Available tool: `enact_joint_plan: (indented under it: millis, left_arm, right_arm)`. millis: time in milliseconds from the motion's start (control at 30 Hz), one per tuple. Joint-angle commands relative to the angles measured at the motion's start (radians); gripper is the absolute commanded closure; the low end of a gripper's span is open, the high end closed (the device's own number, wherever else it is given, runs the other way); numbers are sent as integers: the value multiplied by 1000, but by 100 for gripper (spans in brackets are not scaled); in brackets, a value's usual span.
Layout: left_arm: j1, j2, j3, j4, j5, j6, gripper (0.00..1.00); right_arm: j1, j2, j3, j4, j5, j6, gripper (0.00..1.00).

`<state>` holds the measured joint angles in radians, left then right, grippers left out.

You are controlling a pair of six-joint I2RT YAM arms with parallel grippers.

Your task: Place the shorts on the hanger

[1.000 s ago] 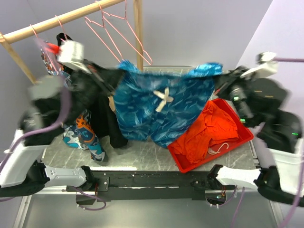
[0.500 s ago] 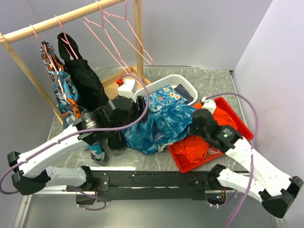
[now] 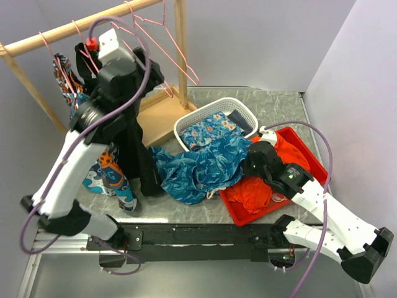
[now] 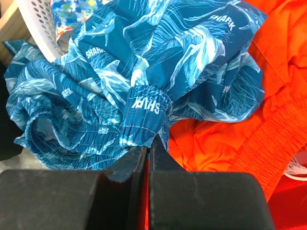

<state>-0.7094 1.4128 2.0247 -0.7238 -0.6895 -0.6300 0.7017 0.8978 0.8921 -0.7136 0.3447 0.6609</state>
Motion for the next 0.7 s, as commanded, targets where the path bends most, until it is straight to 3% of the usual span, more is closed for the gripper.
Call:
enact_joint_plan:
  millis: [0,167,467,667]
  left_arm:
    - [54,132,94,23,-82,73,33]
    - [125,242,193,29,-78,84,37]
    - [199,347,198,115,-24,93,44]
    - [206,359,161,195,4,121,58]
  right_arm:
    - [-7,-2,34,46,-18,-3,100]
    - [-5,-8,25,54,-26,-4,100]
    - [-5,-17,15,57,-33,-4,100]
    - [-5,-13,13,71,-49,-4,100]
